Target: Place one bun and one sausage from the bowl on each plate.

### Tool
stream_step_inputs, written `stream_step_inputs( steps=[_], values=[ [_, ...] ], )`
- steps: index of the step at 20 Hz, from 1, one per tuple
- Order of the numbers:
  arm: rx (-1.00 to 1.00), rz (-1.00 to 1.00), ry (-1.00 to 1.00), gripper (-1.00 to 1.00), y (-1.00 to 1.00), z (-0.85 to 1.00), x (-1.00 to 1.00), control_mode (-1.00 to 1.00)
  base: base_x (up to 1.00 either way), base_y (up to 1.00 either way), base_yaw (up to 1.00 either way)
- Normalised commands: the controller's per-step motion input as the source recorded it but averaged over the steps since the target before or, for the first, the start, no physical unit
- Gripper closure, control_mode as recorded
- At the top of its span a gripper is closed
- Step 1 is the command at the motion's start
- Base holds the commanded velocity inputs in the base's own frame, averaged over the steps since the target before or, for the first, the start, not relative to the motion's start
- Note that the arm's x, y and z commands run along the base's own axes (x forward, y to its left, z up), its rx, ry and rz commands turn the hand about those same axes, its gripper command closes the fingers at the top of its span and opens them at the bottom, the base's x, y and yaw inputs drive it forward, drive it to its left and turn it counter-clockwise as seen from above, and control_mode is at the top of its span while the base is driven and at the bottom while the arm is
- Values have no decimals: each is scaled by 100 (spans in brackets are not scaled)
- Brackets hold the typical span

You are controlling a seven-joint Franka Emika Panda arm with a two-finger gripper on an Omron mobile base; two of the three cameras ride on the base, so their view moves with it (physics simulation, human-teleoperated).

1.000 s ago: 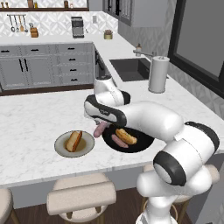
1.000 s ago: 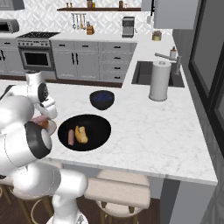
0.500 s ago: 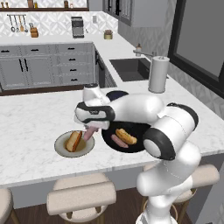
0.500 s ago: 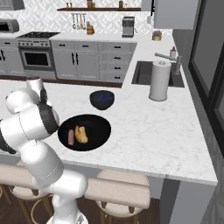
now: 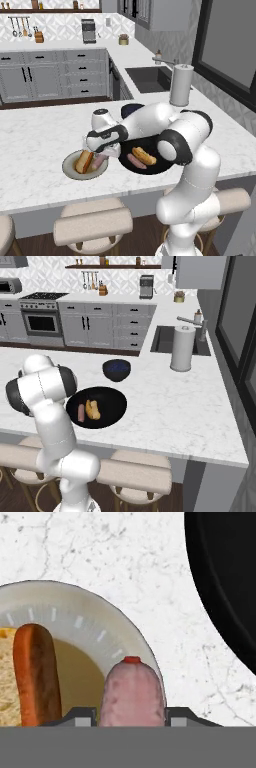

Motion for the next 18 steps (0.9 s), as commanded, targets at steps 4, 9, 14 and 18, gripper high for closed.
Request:
stream_step_inputs(
  steps=[4, 9, 14, 18],
  values=[
    [1, 0, 0, 100, 26, -34, 23, -100, 0, 0, 0],
    [0, 0, 0, -100, 35, -19, 32, -100, 0, 0, 0],
    [0, 0, -10, -100, 2, 3, 8, -100, 0, 0, 0],
    [0, 0, -18, -100, -22, 32, -12, -100, 0, 0, 0]
  ],
)
